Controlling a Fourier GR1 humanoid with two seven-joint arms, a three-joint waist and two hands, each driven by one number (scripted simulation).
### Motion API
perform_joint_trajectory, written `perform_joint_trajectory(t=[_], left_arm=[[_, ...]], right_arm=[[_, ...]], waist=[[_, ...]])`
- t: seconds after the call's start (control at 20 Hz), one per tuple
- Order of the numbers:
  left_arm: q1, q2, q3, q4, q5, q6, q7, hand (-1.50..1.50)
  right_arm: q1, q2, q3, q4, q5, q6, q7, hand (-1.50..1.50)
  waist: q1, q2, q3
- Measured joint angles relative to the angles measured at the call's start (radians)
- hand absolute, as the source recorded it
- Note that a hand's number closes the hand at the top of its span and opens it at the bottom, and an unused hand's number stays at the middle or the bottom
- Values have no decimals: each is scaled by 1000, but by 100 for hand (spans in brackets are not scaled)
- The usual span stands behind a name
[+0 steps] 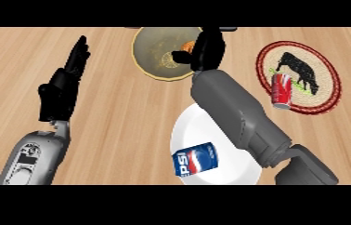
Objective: Pick the croissant from the plate and place it in the bowl
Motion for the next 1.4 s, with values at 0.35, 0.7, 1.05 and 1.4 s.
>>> perform_joint_trajectory(t=[0.35, 0.7, 1.05, 1.4], left_arm=[[41, 8, 15, -31, 0, 1, 7, 0], [83, 7, 41, -27, -5, 3, -1, 0], [90, -10, 51, -47, -28, 16, 32, 0], [113, -6, 88, -60, -32, -19, 21, 0]], right_arm=[[59, -4, -134, -68, -117, -33, -221, -150], [219, -1, -217, -263, -246, 14, -453, -150], [465, -3, -178, -516, -288, 123, -589, -150], [641, 0, -122, -698, -227, 163, -597, -150]], waist=[[-26, -16, -1], [-74, -35, -2], [-102, -46, -3], [-104, -48, -3]])
